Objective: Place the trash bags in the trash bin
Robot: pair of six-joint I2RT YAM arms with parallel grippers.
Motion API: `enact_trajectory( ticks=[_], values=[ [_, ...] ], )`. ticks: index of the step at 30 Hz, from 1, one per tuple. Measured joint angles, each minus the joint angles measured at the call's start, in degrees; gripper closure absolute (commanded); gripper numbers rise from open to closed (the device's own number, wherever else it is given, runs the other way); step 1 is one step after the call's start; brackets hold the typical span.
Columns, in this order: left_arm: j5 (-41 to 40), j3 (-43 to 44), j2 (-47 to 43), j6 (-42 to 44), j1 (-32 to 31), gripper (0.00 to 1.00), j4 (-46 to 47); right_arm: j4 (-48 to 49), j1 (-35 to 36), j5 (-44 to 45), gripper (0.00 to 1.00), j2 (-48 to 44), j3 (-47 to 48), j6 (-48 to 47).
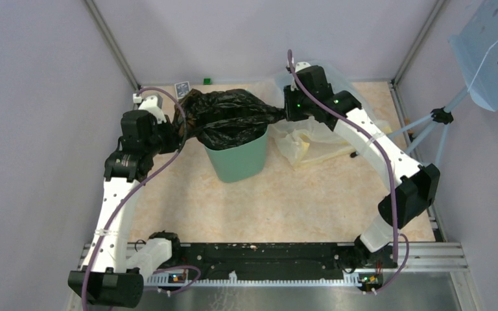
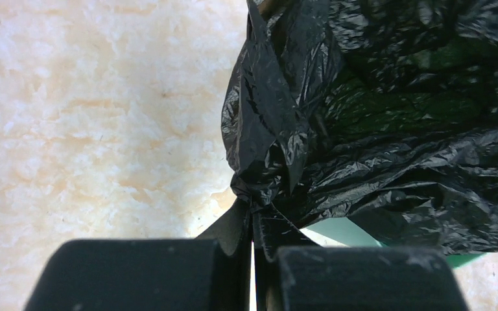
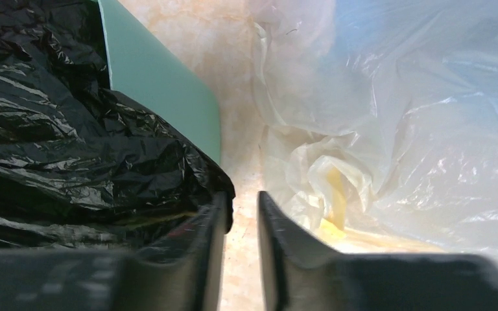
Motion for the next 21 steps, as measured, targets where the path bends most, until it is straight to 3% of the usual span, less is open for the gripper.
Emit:
enact_trajectory(
  ticks=[6,8,10,17,21],
  values=[
    [0.96,0.22,-3.61,-0.04,0.0,1.0,1.2,-1.25,0.02,0.07,0.38,-4.83,-0.02,-1.68],
    [1.03,0.7,-4.66,-0.07,0.0,1.0,1.07,-1.38,0.61,0.33,0.25,-7.3,-0.02,-1.66],
    [1.2,1.22,-5.38,-0.09,0.0,1.0,0.96,-1.66,1.55,1.09,0.21,-9.27,0.15,-1.42],
    [3.37,1.4,-6.82,-0.28,0.0,1.0,0.17,-4.04,10.23,8.13,0.2,-10.14,4.28,3.74],
    [4.76,1.4,-7.37,-0.42,0.0,1.0,-1.27,-3.06,11.96,12.72,0.34,-10.27,3.08,13.51]
  ],
)
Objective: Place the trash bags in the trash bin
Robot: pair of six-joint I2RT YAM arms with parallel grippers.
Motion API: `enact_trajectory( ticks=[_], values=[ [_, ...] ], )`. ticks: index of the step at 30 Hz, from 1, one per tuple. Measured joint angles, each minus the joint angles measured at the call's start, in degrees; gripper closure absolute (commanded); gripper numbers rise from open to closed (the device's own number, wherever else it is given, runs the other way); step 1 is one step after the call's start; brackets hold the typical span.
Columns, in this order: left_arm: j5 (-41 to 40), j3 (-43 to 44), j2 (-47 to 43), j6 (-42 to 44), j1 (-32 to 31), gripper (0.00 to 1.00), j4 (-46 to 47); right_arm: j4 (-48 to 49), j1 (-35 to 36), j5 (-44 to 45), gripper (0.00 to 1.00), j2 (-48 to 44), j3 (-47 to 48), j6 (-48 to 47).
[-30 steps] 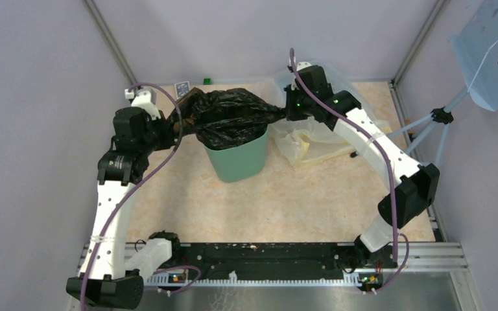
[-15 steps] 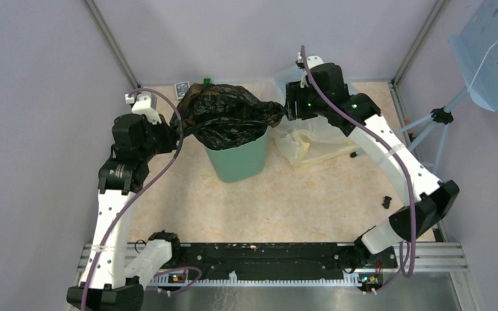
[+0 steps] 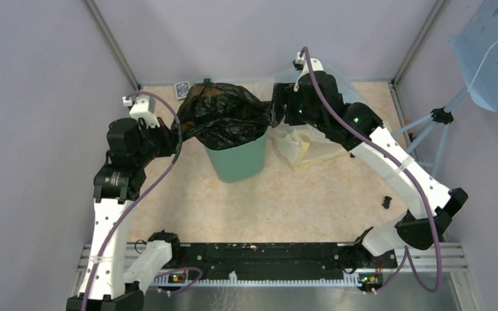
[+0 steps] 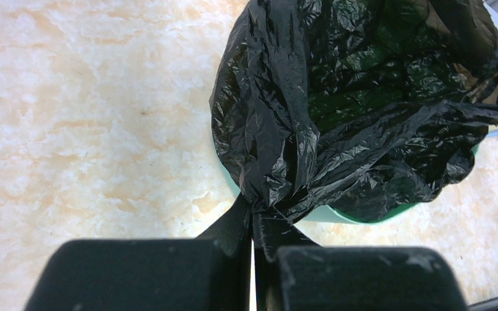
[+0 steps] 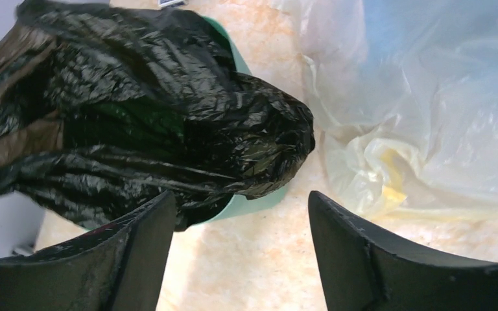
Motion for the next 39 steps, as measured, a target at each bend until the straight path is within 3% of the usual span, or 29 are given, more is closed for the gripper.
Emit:
enact_trajectory(
  ticks=[6,17,24,39],
  values=[
    [2.21,0.0,-1.05,0.02,0.0,1.0,-1.92,3.3,-0.02,3.15,0.39,-0.59,-7.56,13.53],
    [4.35,0.0,-2.32,0.04,0.0,1.0,-3.87,3.3,-0.17,4.85,0.46,2.58,-7.72,27.67],
    [5.14,-0.04,-2.54,0.04,0.0,1.0,-4.63,3.63,-0.5,3.43,0.99,4.09,-8.09,30.93],
    [5.38,-2.4,-2.82,-0.9,0.0,1.0,-6.01,7.67,-1.42,1.64,1.0,-7.61,-23.12,28.37]
  ],
)
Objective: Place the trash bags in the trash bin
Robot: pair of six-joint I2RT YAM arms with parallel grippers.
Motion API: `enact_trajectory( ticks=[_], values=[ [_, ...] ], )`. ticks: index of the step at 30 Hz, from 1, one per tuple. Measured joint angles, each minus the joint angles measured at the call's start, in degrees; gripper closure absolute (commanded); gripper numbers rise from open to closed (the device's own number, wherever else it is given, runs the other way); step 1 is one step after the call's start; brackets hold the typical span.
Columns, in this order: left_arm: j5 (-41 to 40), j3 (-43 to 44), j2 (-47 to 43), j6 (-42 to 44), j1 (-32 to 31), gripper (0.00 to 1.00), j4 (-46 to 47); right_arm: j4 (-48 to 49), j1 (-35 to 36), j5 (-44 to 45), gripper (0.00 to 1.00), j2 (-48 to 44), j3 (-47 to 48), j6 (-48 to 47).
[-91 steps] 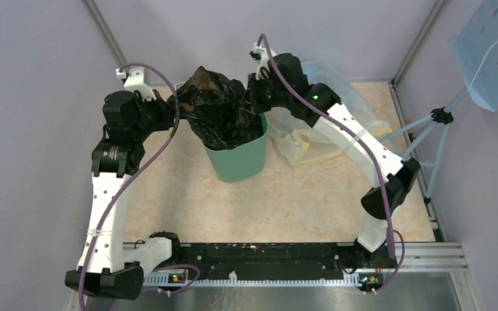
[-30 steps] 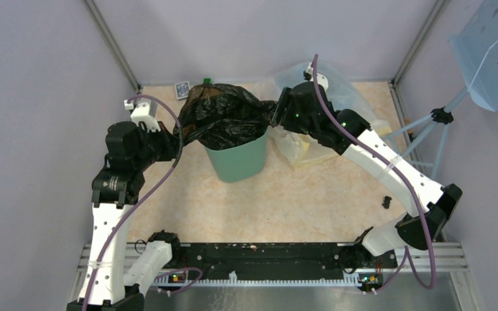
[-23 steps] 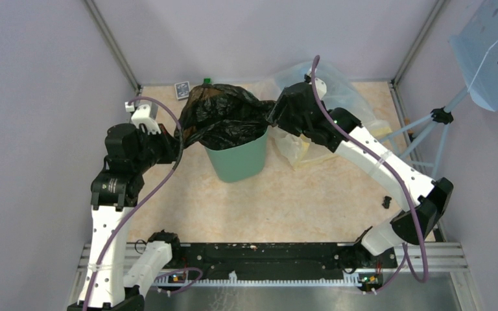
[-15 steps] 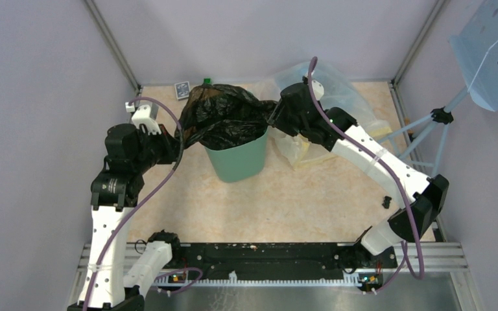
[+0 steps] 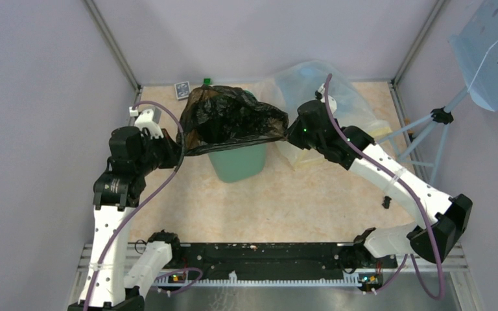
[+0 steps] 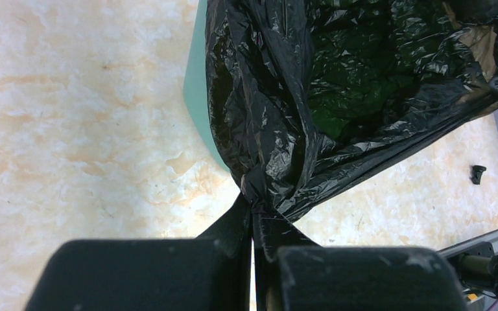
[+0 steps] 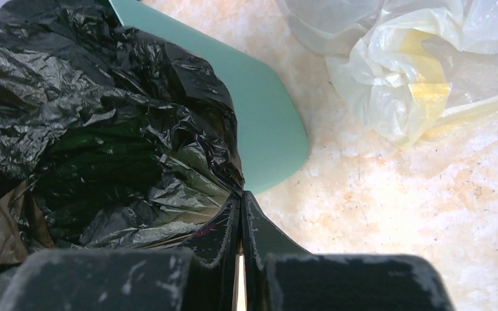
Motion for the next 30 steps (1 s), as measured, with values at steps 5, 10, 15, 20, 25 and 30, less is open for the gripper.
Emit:
enact_trajectory(
  ticks=[5,10,15,20,25,30],
  values=[
    [0.33,-2.51,0.04,-0.35,0.0,1.0,-0.17,2.25,-0.02,-1.31,1.0,-0.26,-2.95,-1.03],
    [-0.98,-5.9,1.44,-0.39,0.0,1.0,1.03,4.44,-0.35,-1.68,0.94,2.86,-3.41,-2.6],
    [-3.52,-9.09,3.69,-0.39,0.0,0.97,3.65,7.65,-2.99,-4.28,0.71,5.9,-3.56,-7.15],
    [-7.63,-9.35,3.87,0.35,0.0,0.57,6.6,10.6,-4.7,-5.64,0.57,4.83,-3.93,-15.32],
    [-11.15,-9.6,2.08,1.2,0.0,0.26,7.67,11.21,-5.88,-8.76,0.36,1.11,-4.24,-27.43],
    [-13.07,-9.64,-2.29,1.2,0.0,0.13,7.54,11.76,-5.99,-10.51,0.3,-3.93,-4.24,-37.94]
  ],
)
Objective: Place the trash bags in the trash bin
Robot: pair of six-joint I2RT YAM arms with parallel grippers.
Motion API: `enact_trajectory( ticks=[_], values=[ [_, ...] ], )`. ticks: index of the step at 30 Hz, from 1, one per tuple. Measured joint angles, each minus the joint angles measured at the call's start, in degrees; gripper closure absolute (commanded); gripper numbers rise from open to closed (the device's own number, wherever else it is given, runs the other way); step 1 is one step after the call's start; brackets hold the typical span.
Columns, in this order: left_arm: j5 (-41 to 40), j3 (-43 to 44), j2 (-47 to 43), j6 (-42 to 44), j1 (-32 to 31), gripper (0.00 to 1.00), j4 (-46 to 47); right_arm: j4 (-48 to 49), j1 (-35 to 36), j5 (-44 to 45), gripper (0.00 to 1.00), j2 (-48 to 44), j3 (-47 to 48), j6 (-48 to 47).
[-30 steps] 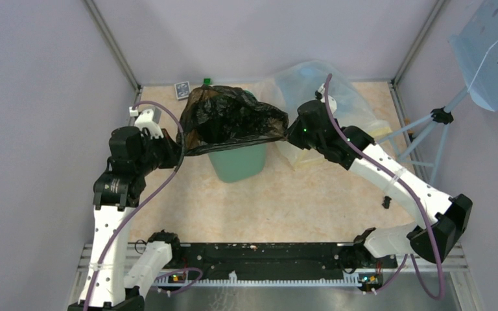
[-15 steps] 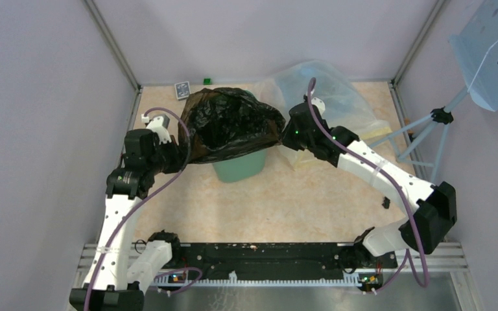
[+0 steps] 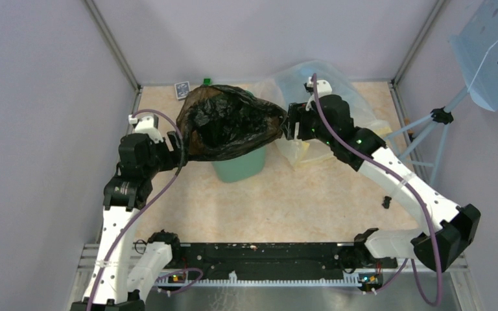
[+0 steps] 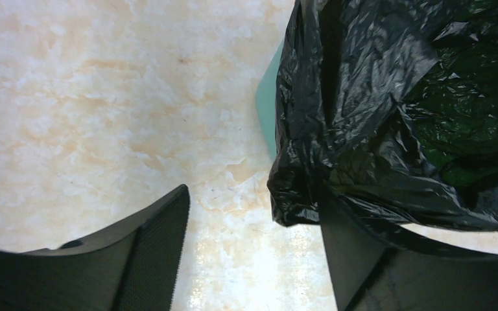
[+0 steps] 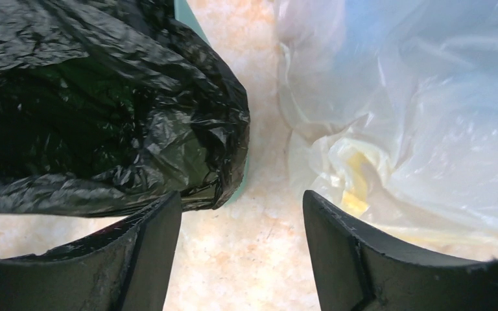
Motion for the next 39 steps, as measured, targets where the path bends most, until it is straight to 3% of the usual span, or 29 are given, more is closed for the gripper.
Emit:
enact_trajectory(
  ticks=[4,7,13,15,19,26,29,32,39],
  values=[
    [-0.72,1.57,-1.27,0.2,0.0,0.09,-0.46,1.07,-0.04,-1.57,0.29,-2.29,0.15,-5.88],
    [-0.63,2.89,-1.7,0.98,0.0,0.13,0.57,1.62,-0.09,-6.29,0.31,-2.05,1.36,-10.73],
    [0.66,6.38,2.6,0.72,0.0,0.26,3.21,1.09,0.66,-16.52,0.31,5.16,13.88,-22.12],
    [1.09,7.19,4.96,0.13,0.0,0.31,4.46,0.63,1.79,-16.61,0.31,7.19,16.74,-25.03],
    [2.27,7.26,8.55,-0.24,0.0,0.41,5.77,-2.03,5.49,-14.82,0.42,14.75,25.64,-31.32],
    [2.62,7.26,8.96,0.0,0.0,0.64,8.15,-10.08,6.49,-13.84,0.49,28.94,39.6,-34.73],
    [2.58,7.26,8.96,0.13,0.0,0.71,9.22,-13.18,6.49,-13.6,0.66,32.35,42.29,-35.3],
    [2.38,7.26,9.46,0.39,0.0,0.76,10.25,-14.95,6.49,-12.94,1.0,33.88,43.39,-35.71],
    [1.46,7.26,11.74,1.55,0.0,0.99,11.3,-14.91,5.64,-12.22,1.0,34.05,44.44,-34.71]
  ],
)
